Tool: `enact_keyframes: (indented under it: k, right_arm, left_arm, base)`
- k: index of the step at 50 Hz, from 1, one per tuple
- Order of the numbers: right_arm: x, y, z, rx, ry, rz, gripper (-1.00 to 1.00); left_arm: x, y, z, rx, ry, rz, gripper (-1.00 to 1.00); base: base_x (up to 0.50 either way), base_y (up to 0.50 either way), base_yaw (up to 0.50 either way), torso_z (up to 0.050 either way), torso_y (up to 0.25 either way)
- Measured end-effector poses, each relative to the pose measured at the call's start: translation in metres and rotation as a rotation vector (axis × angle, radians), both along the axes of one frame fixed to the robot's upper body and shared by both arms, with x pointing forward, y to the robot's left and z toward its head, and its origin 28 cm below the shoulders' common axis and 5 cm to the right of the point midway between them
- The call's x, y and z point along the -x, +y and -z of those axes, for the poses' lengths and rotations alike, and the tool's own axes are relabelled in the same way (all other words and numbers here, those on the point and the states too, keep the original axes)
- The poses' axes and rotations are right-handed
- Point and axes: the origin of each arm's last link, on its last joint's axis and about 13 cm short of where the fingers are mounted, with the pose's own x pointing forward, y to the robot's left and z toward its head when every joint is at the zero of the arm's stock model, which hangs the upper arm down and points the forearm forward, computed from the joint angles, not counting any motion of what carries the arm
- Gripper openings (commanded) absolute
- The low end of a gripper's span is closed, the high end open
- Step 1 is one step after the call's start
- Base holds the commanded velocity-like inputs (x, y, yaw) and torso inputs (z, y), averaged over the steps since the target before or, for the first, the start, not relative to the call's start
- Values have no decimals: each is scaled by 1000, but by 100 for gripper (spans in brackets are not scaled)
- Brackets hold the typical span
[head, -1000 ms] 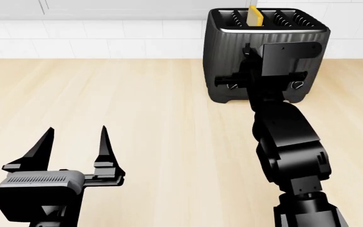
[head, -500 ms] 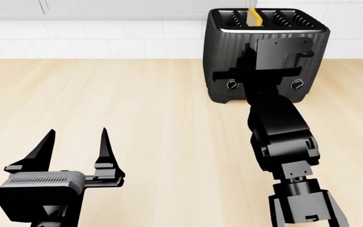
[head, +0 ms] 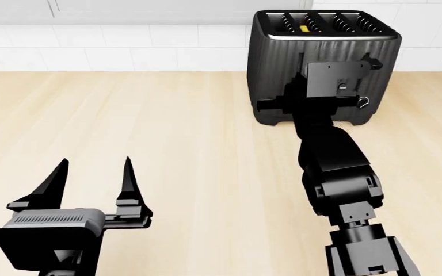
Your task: Push down the lever of the toaster to turn it on.
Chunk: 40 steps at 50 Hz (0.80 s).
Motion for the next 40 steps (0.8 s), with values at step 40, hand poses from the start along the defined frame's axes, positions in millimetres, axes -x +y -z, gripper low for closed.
enact_keyframes:
  k: [40]
  right_arm:
    - [6, 1, 21, 11, 9, -9, -100]
  left_arm:
    - [0, -2, 5, -4, 18, 8, 100]
  base:
    - [1, 0, 0, 0, 0]
